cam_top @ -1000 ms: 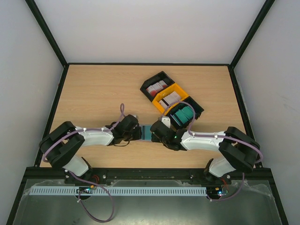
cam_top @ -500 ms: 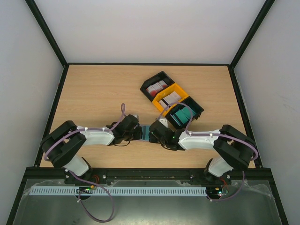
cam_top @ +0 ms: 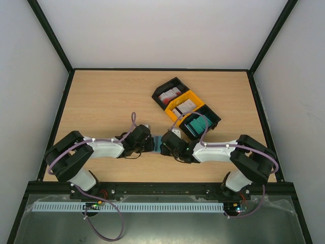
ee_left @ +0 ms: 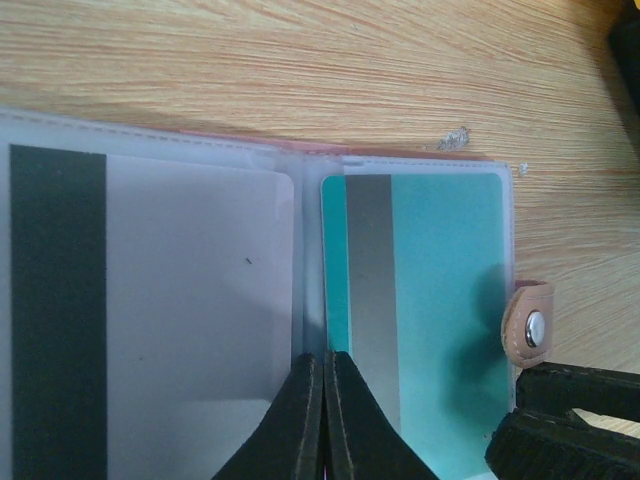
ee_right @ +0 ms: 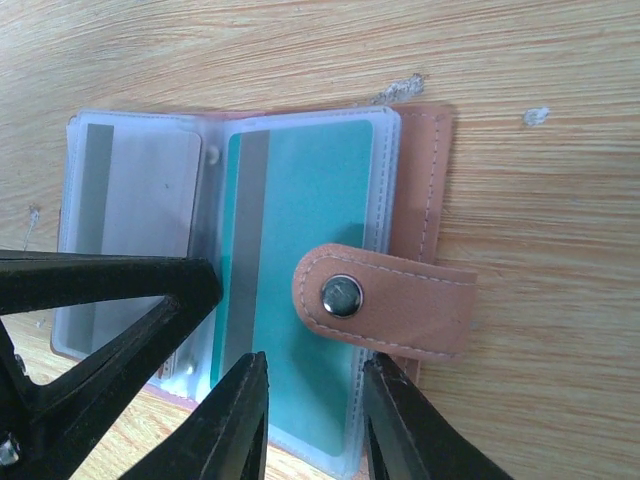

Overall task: Put the credit cards into the card holder
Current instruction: Insert the credit card into the card holder.

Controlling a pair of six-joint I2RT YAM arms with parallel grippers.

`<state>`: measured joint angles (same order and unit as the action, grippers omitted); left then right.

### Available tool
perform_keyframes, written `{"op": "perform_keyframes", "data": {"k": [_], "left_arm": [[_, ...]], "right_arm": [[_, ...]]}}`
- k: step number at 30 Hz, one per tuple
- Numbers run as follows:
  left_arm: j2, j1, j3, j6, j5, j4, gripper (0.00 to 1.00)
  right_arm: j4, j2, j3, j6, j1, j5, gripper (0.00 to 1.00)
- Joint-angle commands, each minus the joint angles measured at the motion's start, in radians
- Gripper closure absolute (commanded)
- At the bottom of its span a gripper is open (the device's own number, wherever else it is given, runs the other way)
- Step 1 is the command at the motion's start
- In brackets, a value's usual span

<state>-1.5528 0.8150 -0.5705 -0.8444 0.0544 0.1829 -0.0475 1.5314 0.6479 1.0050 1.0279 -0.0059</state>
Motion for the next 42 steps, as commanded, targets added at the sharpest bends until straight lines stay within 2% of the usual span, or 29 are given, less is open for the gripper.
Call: {"op": "perform_keyframes", "data": {"k": [1, 13, 22, 30, 42], "left_arm": [[-0.044, 0.001, 0.024, 0.013, -0.035, -0.077, 0.97], [-0.047, 0.001, 0.026, 0.013, -0.03, -0.07, 0.97], [-0.045, 0.001, 0.032, 0.008, -0.034, -0.068, 0.97], [-0.057, 0.0, 0.028, 0.008, -0.038, -0.067, 0.97], [-0.064, 0.0, 0.029, 0.007, -0.034, -0.063, 0.97]], "right_arm": [[0.019, -0.001, 0.013, 0.019, -0.002, 0.025, 0.73], [-0.061, -0.006, -0.005, 0.041, -0.002, -0.054, 0.75], [-0.127, -0.036, -0.056, 0.173, -0.012, -0.083, 0.74], [-0.045, -0.077, -0.073, 0.231, -0.012, 0.005, 0.74], [-0.04, -0.007, -0.03, 0.195, -0.012, -0.021, 0.73]]}}
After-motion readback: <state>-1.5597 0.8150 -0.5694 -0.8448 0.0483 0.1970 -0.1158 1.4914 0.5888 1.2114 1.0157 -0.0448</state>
